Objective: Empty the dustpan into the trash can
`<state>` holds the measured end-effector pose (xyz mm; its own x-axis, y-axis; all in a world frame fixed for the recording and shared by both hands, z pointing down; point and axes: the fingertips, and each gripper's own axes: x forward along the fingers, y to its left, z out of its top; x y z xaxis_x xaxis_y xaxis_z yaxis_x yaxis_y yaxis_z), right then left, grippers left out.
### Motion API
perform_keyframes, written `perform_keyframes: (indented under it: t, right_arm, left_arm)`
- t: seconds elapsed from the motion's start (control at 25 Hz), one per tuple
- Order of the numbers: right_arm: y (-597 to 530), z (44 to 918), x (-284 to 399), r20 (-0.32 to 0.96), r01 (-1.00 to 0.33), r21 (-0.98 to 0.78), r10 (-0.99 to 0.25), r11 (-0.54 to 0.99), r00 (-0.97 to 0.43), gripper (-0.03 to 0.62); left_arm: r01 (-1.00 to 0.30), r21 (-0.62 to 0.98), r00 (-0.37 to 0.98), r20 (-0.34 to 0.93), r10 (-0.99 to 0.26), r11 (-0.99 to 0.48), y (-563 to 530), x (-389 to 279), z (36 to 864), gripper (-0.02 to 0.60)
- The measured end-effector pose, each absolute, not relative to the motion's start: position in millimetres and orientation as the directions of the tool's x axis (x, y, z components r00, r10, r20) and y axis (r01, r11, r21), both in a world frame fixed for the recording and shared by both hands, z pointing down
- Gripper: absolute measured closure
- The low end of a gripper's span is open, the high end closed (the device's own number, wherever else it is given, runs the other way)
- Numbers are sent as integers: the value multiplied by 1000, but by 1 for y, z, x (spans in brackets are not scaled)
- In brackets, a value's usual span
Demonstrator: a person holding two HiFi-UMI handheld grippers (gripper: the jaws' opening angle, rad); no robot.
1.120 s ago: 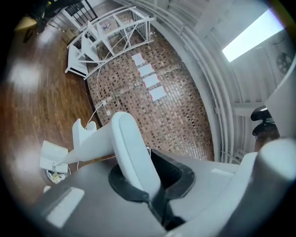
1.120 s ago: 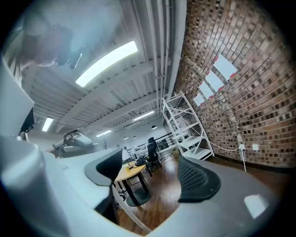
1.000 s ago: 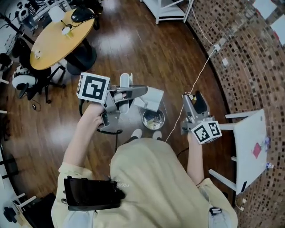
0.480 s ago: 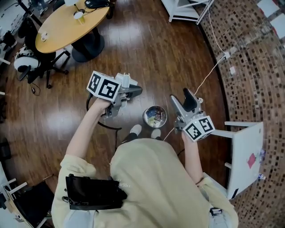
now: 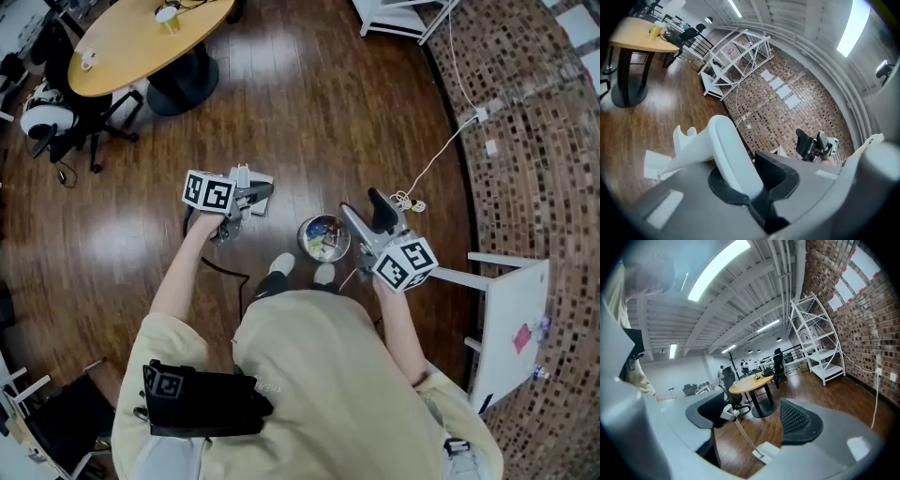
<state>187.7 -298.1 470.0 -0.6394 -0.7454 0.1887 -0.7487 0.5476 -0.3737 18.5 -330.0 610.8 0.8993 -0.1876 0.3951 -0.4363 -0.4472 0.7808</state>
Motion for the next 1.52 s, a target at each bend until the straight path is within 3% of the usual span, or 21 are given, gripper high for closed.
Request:
perform_keyframes:
  t: [0.28,0.6,0.88,1.04,1.16,1.36,1.52]
  right_arm:
    - [-300,486,176,234,-756,-374,-734,537,-637,233]
    - [-300,504,179,269,-760,-395,-726,516,-633,233]
    - [-296,506,161,264,-730,-415,-695,543,-668,233]
    - [-293,507,162,250,-715,-427,-688,553,-681,234]
    - [-296,504,173,235,-711,-434,-692,554,-683,233]
    - [-302,498,179,202,-698,-442,-695,564,-690,233]
    - [-297,489,184,158,-683,-442,-699,582,-697,233]
  left_arm:
    - [-505,781,853,386,-352,-367,-329,-17,696,537]
    - [-618,708,785,530,-320,-342,-297,-19,756,510]
    - [-739,564,664,705,-251,-369,-257,-28,776,433]
    - [-762,513,627,737,-252,-395,-238,-35,775,316]
    - [-797,490,593,744,-307,-353,-236,-43,766,232]
    - [-867,436,498,729,-470,-242,-236,-77,732,213]
    - [-853,456,509,621,-596,-253,-241,-87,671,201]
